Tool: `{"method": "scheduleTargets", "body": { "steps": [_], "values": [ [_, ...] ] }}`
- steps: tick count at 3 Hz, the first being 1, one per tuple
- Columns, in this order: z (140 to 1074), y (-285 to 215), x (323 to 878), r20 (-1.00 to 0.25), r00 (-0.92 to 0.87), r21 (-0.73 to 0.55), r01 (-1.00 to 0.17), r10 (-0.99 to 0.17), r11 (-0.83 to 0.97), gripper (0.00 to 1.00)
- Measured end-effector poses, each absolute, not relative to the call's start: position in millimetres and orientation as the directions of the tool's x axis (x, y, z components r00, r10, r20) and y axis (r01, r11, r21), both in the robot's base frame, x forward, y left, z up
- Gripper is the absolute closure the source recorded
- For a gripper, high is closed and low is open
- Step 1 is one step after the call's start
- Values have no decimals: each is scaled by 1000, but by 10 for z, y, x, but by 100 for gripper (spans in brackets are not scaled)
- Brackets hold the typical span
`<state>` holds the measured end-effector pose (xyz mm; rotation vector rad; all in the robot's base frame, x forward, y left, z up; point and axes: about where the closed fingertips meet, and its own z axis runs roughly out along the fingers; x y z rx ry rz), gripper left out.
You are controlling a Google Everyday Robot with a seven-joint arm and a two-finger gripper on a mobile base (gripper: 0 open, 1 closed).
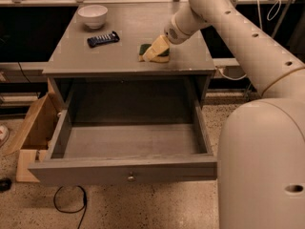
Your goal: Pick sponge from top drawer and place on counter
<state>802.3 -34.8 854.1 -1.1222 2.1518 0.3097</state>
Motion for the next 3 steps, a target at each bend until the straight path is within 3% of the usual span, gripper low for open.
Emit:
{"method": "scheduleTargets", "body": {
  "steps": [2,3],
  "values": [
    [8636,-544,8037,-690,-393,-85,-790,-608,608,0],
    [9061,-1025,8005,-758,-365,-97,-757,-541,646,0]
  ]
}}
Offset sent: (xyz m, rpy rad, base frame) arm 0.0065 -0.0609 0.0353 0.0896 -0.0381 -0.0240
